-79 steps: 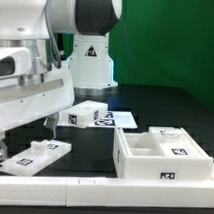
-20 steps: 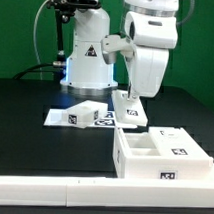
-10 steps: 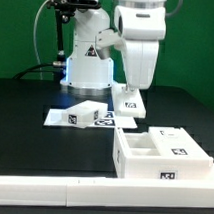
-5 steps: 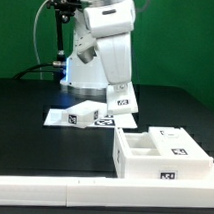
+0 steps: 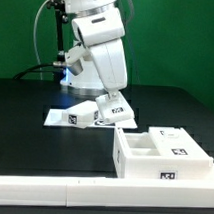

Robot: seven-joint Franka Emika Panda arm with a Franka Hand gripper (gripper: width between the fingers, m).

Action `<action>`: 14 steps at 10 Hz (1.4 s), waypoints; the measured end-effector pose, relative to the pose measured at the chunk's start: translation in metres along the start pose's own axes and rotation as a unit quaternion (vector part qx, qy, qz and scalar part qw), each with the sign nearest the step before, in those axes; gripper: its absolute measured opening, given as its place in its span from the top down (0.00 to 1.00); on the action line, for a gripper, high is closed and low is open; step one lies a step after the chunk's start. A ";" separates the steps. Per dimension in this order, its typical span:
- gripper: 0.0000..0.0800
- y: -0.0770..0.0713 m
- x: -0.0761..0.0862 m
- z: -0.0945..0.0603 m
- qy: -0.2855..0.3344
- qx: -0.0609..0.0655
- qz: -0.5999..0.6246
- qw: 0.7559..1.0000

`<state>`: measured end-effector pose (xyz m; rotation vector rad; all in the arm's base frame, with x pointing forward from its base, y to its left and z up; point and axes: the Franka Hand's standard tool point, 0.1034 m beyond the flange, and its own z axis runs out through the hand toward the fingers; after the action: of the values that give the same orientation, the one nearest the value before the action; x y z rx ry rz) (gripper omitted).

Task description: Assemble cabinet

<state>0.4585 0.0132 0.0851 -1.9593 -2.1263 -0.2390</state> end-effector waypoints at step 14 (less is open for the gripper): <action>0.92 0.003 0.013 0.012 -0.037 -0.020 0.002 0.999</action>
Offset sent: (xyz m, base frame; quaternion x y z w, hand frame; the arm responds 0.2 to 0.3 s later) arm 0.0000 0.0000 0.0000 0.0000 0.0000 0.0000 1.0000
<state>0.4600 0.0293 0.0767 -2.0234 -2.1800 -0.2124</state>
